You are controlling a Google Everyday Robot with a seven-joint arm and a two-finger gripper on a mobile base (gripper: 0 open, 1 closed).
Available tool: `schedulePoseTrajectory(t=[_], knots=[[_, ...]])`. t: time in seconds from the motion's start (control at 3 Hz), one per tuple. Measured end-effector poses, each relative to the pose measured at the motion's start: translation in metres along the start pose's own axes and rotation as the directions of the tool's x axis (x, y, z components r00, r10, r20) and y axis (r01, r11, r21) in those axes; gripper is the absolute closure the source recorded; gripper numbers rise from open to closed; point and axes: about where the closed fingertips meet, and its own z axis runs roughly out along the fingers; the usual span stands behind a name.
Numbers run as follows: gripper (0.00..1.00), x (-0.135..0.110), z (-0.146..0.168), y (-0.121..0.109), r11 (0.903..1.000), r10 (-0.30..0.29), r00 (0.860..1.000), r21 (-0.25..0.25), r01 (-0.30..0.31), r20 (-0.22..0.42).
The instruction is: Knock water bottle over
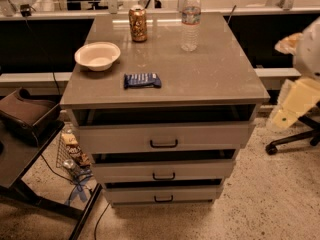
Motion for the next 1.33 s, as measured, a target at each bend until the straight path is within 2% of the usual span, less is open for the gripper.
schedulePoseTrajectory(t=[0.33,0.67,1.0,1.33], knots=[[0.0,0.024,0.039,-0.02,0.9934,0.086,0.961,0.051,-0.103,0.261],[0.0,0.017,0.051,-0.072,0.9742,0.056,0.873,0.165,-0.154,0.484],[0.0,0.011,0.046,-0.137,0.9191,0.031,0.775,0.286,-0.271,0.632],[0.0,0.015,0.042,-0.162,0.8811,0.03,0.76,0.342,-0.327,0.649]])
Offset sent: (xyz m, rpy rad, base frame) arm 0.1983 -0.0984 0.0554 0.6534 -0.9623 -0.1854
